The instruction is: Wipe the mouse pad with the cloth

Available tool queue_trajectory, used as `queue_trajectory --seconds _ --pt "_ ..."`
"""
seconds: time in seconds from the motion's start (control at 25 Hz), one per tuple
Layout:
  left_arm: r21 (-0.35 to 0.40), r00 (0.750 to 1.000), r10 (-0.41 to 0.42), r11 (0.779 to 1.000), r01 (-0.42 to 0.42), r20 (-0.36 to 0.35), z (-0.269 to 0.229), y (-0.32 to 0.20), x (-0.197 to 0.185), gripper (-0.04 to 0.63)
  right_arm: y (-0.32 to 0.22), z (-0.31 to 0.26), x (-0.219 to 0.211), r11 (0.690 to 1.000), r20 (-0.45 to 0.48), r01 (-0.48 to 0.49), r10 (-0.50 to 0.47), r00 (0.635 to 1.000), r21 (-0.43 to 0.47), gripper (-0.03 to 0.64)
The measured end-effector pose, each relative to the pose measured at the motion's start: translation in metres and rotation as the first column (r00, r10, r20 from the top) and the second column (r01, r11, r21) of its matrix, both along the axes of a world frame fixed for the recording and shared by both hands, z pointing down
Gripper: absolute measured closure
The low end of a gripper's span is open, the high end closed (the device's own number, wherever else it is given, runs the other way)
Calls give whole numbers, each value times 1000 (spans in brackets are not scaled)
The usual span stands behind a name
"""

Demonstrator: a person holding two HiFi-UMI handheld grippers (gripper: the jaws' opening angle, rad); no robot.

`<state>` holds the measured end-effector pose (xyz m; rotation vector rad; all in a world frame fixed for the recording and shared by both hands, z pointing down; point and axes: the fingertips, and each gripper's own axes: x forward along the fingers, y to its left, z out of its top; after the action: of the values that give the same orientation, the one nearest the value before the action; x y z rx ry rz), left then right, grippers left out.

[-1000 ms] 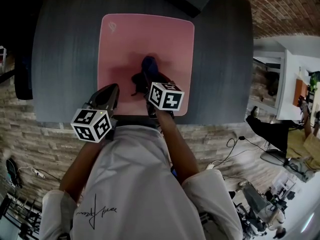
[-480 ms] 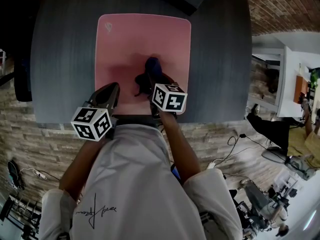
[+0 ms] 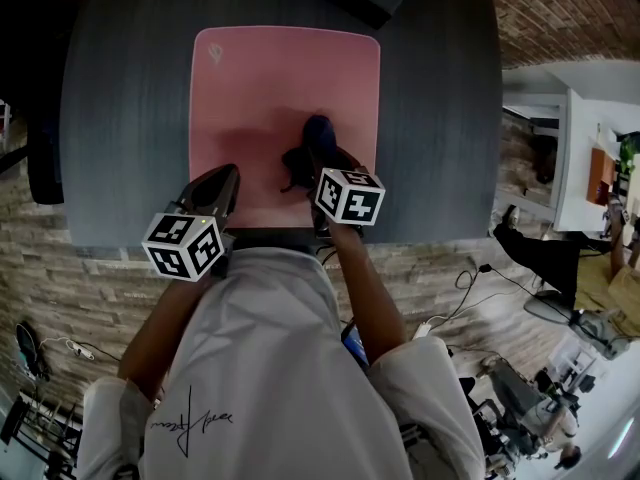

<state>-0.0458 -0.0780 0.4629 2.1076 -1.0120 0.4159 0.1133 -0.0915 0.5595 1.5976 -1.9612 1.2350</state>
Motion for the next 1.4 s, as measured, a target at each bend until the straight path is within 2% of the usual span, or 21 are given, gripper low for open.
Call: queue_trajectory --seconds 1.12,1.4 --pt "-31 1000 -6 1000 5 -12 5 10 -22 581 -3 -3 65 999 -137 -37 36 990 -9 497" --pt "-35 1000 -6 999 6 -15 6 13 -28 581 -6 -3 64 1000 -146 12 -15 989 -27 502"
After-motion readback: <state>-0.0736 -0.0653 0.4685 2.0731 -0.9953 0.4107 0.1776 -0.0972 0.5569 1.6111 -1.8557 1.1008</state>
